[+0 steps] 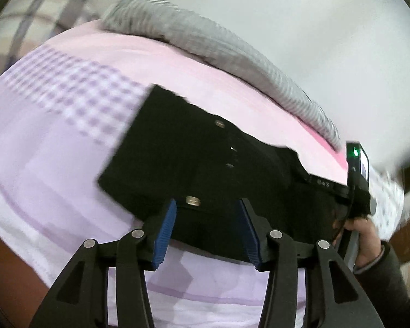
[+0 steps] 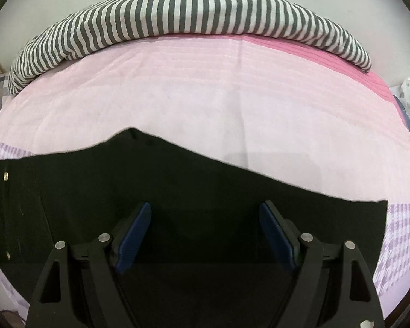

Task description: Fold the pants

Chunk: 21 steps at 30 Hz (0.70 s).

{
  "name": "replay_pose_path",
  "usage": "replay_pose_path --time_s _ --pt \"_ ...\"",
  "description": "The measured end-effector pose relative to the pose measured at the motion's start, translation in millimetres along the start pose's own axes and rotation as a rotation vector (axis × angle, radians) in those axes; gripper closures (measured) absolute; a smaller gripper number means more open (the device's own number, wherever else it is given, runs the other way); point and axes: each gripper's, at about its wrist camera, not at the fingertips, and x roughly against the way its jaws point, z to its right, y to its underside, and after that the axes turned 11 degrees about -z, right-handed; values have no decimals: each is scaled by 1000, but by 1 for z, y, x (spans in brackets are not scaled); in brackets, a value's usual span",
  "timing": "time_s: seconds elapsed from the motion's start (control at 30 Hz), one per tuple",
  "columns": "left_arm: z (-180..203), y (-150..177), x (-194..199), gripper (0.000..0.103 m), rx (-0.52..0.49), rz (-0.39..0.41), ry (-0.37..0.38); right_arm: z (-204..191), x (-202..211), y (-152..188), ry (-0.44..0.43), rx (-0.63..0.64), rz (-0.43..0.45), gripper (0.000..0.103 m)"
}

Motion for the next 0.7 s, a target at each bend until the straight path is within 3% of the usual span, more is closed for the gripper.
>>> replay_pose_path --time_s 0.07,0.2,0.27,0.37,0.47,0.7 --pt "-17 -2 9 55 53 20 -2 1 2 -3 -19 -7 5 25" --pt "-47 -7 21 49 149 46 28 22 25 -4 -199 -90 88 27" --pt "-62 -10 22 47 212 48 61 32 38 0 -249 -125 122 26" --pt "-83 -9 17 47 326 11 173 41 54 11 -266 -144 144 26" --pt "-92 -2 10 47 398 -21 238 45 63 22 -292 -148 141 26" --pt "-107 7 -2 46 475 -29 274 46 74 49 -319 -119 131 26"
